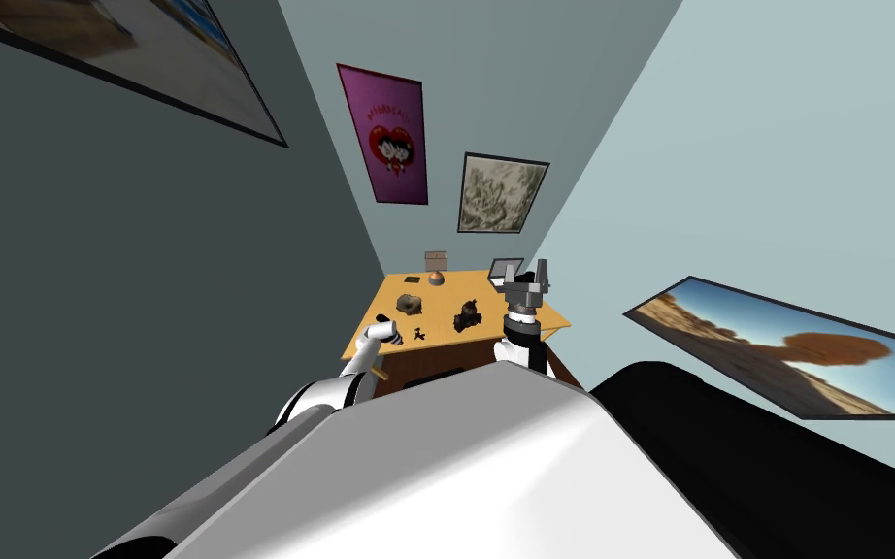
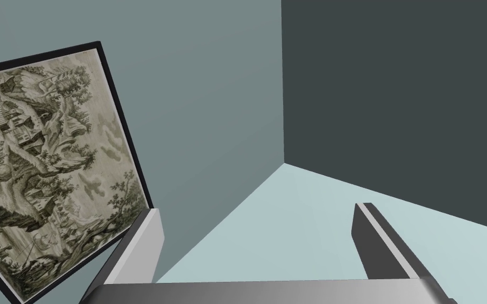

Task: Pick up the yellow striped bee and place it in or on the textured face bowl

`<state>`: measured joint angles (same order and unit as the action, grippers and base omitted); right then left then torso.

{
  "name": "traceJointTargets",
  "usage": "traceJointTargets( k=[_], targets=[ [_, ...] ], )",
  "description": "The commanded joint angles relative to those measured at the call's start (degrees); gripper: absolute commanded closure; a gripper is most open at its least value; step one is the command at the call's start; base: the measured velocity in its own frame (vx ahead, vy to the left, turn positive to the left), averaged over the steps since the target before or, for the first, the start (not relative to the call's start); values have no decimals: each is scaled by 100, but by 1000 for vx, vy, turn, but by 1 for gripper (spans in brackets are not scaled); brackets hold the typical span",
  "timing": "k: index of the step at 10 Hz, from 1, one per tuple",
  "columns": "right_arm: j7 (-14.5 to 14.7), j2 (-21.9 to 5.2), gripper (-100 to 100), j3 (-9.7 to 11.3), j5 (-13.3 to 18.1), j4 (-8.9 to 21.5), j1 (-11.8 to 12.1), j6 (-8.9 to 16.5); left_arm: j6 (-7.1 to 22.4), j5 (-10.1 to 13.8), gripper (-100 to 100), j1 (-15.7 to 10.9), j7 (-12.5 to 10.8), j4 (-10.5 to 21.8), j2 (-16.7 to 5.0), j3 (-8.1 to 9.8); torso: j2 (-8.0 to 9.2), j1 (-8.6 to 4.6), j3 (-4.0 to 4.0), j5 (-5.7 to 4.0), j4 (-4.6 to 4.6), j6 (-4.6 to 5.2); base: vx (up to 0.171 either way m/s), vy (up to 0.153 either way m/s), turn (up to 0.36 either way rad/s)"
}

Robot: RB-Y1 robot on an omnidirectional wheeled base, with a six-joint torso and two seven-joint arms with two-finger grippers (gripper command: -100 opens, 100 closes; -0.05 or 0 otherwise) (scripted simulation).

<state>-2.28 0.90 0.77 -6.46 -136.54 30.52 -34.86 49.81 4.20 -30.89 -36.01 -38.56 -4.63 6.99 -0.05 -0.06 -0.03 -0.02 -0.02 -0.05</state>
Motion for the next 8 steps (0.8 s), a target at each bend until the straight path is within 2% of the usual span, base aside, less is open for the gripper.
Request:
traceJointTargets(
  k=[1, 2, 5, 6, 7, 8],
  targets=[
    [0, 0, 0, 0, 0, 0, 0, 0, 214, 7, -100, -173, -59, 270, 127, -19, 0, 0, 0, 0, 0, 0, 28, -5, -48],
    [0, 0, 0, 0, 0, 0, 0, 0, 214, 7, -100, -173, -59, 270, 127, -19, -4, -2, -3, 0, -1, 1, 24, -6, -18],
    [0, 0, 0, 0, 0, 0, 0, 0, 481, 21, -100, -384, -114, 614, 415, -54, -5, -5, -3, -1, -1, 0, 30, -13, -30],
    [0, 0, 0, 0, 0, 0, 0, 0, 481, 21, -100, -384, -114, 614, 415, -54, -7, -6, -4, -2, -2, 0, 26, -15, -16],
    [0, 0, 0, 0, 0, 0, 0, 0, 559, 25, -100, -453, -127, 717, 573, -69, -3, -4, -2, -1, -2, -2, 38, -26, -25],
    [0, 0, 0, 0, 0, 0, 0, 0, 559, 25, -100, -453, -127, 717, 573, -69, -7, -9, -4, -2, -2, 0, 39, -22, -23]
  ],
)
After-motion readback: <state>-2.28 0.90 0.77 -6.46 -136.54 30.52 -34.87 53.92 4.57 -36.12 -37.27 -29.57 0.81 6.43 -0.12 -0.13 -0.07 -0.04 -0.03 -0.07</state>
